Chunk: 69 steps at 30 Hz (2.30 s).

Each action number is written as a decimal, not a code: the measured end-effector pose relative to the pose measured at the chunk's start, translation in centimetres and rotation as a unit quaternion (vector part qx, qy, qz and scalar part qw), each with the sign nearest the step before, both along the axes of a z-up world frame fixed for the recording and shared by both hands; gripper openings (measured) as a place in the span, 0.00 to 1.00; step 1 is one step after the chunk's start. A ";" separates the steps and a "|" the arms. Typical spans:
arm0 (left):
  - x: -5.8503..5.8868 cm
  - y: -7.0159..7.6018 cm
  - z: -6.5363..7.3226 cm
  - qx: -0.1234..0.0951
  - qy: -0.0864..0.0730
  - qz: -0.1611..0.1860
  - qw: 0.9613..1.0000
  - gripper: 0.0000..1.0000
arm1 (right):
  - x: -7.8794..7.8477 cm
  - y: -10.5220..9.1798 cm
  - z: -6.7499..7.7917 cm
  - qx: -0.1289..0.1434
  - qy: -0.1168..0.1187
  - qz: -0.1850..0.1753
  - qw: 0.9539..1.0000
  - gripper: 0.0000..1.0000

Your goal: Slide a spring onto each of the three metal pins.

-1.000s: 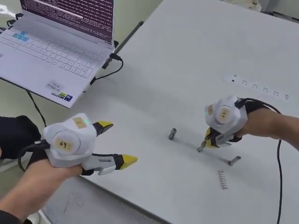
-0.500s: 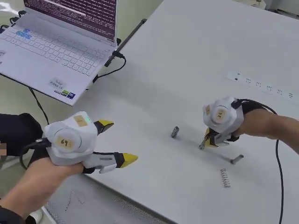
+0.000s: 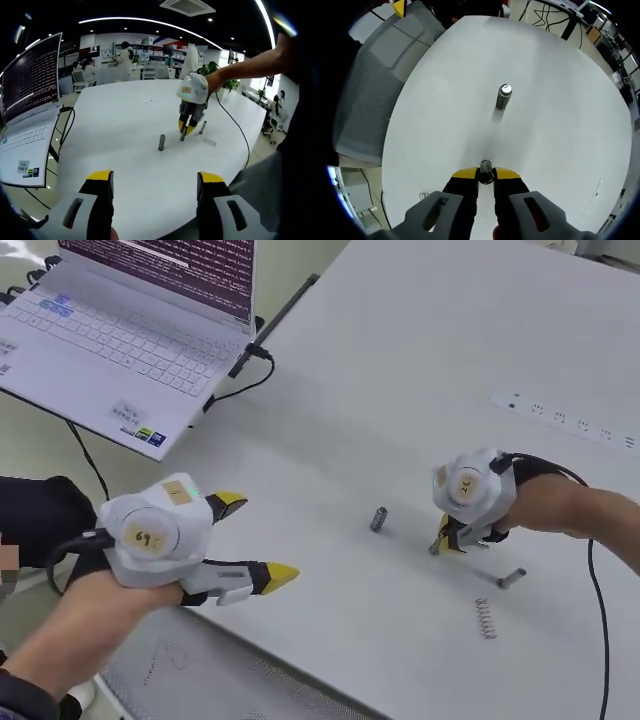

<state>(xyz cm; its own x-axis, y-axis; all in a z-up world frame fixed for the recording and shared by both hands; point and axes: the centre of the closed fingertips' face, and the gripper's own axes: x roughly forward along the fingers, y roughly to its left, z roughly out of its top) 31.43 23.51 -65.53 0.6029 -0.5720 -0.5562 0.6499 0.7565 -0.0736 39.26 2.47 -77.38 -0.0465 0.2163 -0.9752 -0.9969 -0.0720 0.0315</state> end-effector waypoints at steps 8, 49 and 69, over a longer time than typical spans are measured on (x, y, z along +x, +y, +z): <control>0.1 0.0 0.1 0.001 -0.002 -0.001 1.000 0.63 | 0.2 0.0 -0.4 -0.001 -0.001 -0.008 1.000 0.09; -0.2 -1.7 0.9 -0.004 -0.009 -0.020 1.000 0.63 | 0.2 -3.0 2.7 0.046 -0.037 -0.117 0.991 0.30; -0.8 -3.2 0.6 -0.013 0.001 -0.021 1.000 0.63 | -2.2 -4.7 4.8 0.168 -0.034 -0.271 0.947 0.36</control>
<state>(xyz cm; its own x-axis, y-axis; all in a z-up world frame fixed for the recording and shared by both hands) 30.60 20.28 -64.97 0.5773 -0.6111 -0.5415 0.6806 0.7266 -0.0944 37.04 -2.21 -72.58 0.2199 0.4886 -0.8443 -0.8896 0.4557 0.0320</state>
